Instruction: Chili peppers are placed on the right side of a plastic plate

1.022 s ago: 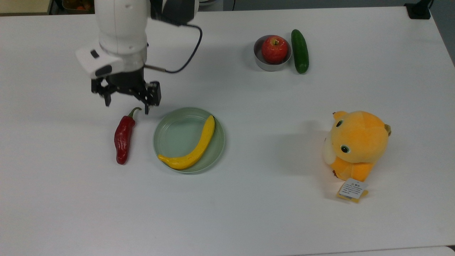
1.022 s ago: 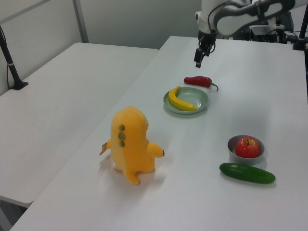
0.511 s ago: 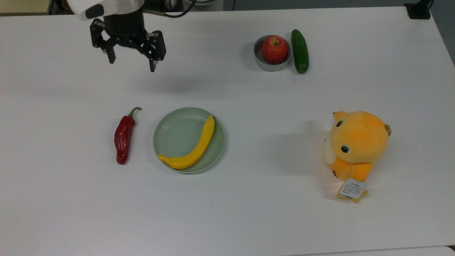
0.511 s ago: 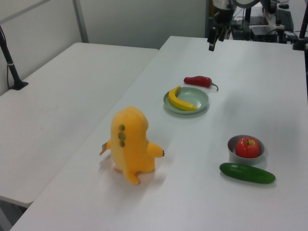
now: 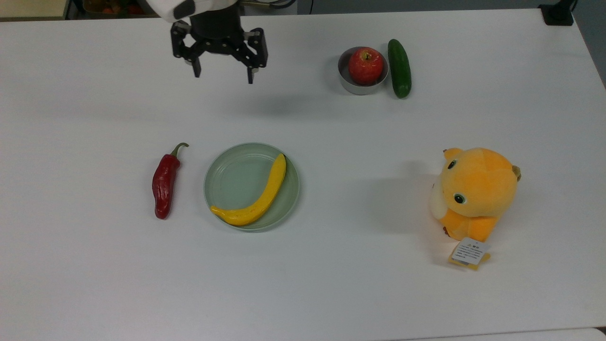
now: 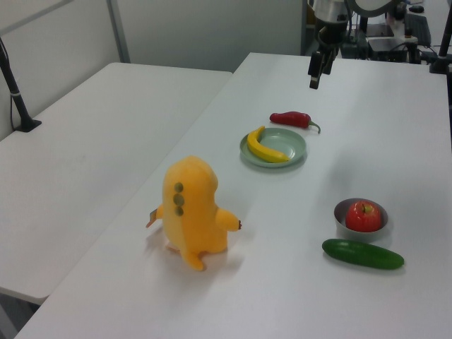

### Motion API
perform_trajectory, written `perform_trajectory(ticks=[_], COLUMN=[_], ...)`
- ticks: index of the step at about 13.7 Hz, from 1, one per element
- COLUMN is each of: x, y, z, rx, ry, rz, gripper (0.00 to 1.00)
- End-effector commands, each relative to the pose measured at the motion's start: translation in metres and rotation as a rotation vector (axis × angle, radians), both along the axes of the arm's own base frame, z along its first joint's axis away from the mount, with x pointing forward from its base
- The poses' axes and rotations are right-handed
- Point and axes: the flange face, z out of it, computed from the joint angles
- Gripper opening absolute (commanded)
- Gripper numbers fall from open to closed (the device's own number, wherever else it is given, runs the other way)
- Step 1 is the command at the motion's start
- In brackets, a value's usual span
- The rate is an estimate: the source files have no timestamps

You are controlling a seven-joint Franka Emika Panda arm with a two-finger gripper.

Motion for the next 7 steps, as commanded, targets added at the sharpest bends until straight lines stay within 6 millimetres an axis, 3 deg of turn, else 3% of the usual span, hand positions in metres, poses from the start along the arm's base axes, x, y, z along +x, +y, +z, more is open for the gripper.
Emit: perform_trajectory(ticks=[1,3,7], x=[-0.014,-0.015,-0.015], y=[0.029,0.043,0.041], z=[0.003,0.003,0.002], rx=[0.023,0.027,0.028], ry=[0.025,0.028,0.028], rz=[0.002,-0.001,-0.012], gripper=[1.0,1.0,1.0])
